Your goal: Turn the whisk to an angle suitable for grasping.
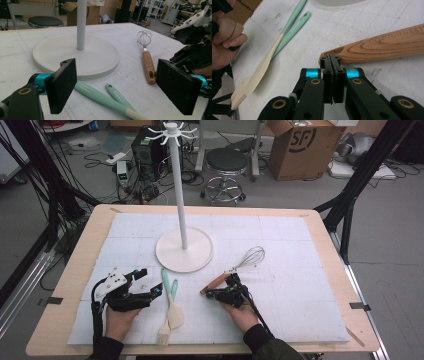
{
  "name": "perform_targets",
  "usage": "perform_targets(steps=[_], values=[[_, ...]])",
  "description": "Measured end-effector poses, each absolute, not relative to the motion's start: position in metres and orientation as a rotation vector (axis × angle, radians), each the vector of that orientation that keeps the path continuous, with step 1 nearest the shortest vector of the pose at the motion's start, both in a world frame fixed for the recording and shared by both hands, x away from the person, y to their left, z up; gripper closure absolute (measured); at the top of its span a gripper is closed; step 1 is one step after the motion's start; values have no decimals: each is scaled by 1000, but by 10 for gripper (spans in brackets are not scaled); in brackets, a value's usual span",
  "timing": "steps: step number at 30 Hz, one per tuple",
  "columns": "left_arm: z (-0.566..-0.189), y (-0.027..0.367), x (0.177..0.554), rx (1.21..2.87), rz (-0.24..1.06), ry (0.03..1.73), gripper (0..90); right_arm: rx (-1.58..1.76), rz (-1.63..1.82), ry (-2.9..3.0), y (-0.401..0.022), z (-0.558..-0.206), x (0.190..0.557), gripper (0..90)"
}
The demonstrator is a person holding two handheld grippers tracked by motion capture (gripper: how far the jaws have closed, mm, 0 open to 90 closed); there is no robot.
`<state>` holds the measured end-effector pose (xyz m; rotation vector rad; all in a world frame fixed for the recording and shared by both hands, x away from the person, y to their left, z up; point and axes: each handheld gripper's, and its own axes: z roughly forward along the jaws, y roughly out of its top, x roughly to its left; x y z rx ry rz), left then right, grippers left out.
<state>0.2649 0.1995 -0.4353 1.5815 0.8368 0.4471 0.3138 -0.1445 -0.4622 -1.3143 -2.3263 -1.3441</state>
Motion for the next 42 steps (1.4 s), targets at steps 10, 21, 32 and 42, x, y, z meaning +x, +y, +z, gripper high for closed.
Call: perform_targets(steps=[10, 21, 32, 42], values=[[-435, 198, 266, 1581, 445, 833, 184, -1346, -1365, -2287, -138, -463, 330, 898], [-435, 200, 267, 1577, 443, 835, 184, -1345, -1349, -2319, -122, -459, 358, 898], [-435, 200, 266, 1573, 436, 835, 184, -1565, -1400, -2291, -171, -440, 396, 898], [-435, 200, 266, 1569, 434, 838, 184, -1687, -1369, -2288, -190, -448, 417, 898]])
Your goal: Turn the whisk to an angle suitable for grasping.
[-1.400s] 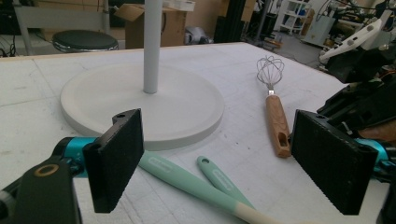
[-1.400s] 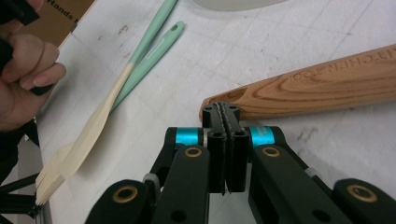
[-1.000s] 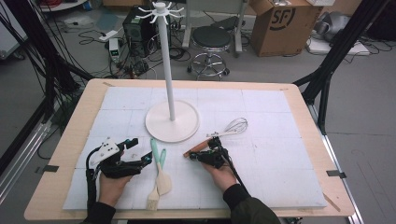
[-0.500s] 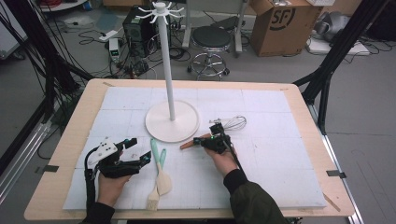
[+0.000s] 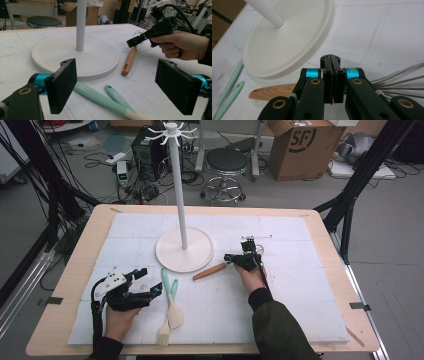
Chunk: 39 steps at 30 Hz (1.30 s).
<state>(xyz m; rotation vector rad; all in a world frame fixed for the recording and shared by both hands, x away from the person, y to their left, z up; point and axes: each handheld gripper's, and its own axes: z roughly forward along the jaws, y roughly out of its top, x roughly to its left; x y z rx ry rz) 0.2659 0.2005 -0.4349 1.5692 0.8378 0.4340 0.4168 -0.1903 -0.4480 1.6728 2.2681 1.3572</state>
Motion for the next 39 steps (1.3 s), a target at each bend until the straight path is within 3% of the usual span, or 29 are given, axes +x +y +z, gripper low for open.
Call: perform_targets(steps=[22, 39], values=[[-435, 200, 265, 1574, 429, 836, 184, 1525, 1142, 2410, -193, -438, 384, 896], [-435, 199, 266, 1579, 429, 835, 184, 1503, 1265, 2378, -207, -438, 352, 896]])
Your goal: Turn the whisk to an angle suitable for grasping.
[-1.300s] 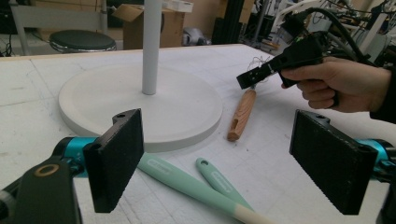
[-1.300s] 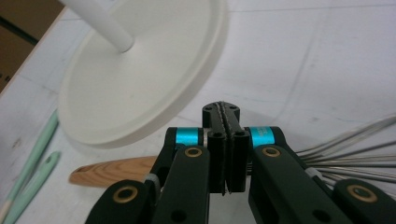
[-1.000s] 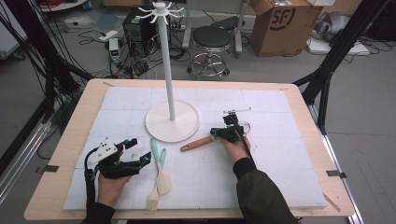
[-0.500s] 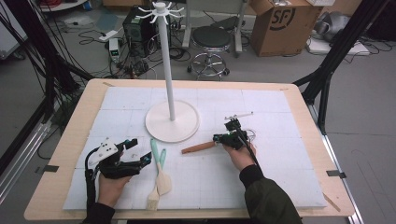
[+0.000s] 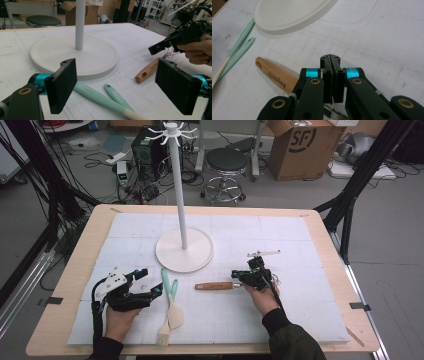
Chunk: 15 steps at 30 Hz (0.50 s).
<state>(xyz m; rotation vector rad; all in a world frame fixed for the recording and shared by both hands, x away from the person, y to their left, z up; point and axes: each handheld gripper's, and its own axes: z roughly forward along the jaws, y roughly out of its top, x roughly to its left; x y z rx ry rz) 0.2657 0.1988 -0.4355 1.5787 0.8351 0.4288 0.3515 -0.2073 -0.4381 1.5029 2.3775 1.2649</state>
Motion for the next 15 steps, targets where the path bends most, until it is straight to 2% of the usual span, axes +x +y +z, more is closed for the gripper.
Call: perform_targets(steps=[5, 15], values=[[-436, 199, 266, 1580, 431, 837, 184, 1508, 1354, 2360, -206, -436, 349, 896], [-435, 198, 265, 1581, 430, 833, 184, 1401, 1522, 2527, -149, -447, 320, 896]])
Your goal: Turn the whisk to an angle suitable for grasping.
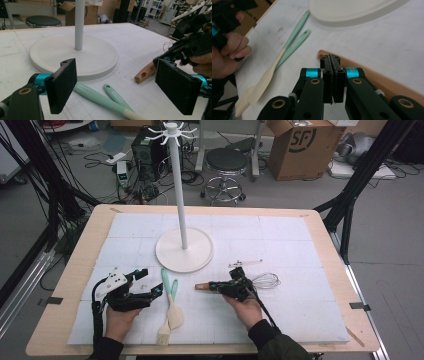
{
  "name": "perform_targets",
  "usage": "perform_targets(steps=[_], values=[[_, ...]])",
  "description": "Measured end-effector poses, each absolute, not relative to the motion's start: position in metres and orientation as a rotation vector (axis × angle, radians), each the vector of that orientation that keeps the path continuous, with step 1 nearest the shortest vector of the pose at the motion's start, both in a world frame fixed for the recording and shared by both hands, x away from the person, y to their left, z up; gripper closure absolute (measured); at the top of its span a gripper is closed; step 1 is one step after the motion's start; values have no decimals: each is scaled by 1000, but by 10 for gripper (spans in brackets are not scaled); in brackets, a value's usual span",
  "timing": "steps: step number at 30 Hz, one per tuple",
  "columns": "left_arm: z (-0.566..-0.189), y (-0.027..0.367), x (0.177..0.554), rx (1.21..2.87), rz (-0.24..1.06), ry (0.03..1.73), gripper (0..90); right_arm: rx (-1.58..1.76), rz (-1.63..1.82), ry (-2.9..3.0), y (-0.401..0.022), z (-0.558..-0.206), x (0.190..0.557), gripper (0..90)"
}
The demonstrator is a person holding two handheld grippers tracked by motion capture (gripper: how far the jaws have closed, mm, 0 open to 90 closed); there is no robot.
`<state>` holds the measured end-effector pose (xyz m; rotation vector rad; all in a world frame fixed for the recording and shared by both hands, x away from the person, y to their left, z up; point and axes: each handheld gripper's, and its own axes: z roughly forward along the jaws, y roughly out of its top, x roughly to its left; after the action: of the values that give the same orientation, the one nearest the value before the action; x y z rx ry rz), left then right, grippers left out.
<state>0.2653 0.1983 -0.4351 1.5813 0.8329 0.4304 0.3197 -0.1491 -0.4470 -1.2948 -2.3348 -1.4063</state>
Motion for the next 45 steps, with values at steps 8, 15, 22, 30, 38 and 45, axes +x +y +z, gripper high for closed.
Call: perform_targets(steps=[8, 15, 22, 30, 38, 45], values=[[-435, 199, 265, 1576, 434, 833, 184, -1298, -1387, -2267, -128, -461, 322, 897], [-435, 198, 265, 1580, 431, 831, 185, -1292, -1373, -2292, -119, -462, 320, 897], [-435, 198, 265, 1582, 435, 831, 185, -1307, -1367, -2337, -111, -461, 322, 897], [-435, 198, 266, 1582, 433, 829, 185, -1335, -1371, -2358, -107, -461, 331, 897], [-435, 198, 265, 1576, 430, 831, 185, -1388, -1375, -2359, -105, -460, 344, 897], [-435, 199, 265, 1578, 435, 829, 185, -1426, -1384, -2350, -108, -460, 354, 897]])
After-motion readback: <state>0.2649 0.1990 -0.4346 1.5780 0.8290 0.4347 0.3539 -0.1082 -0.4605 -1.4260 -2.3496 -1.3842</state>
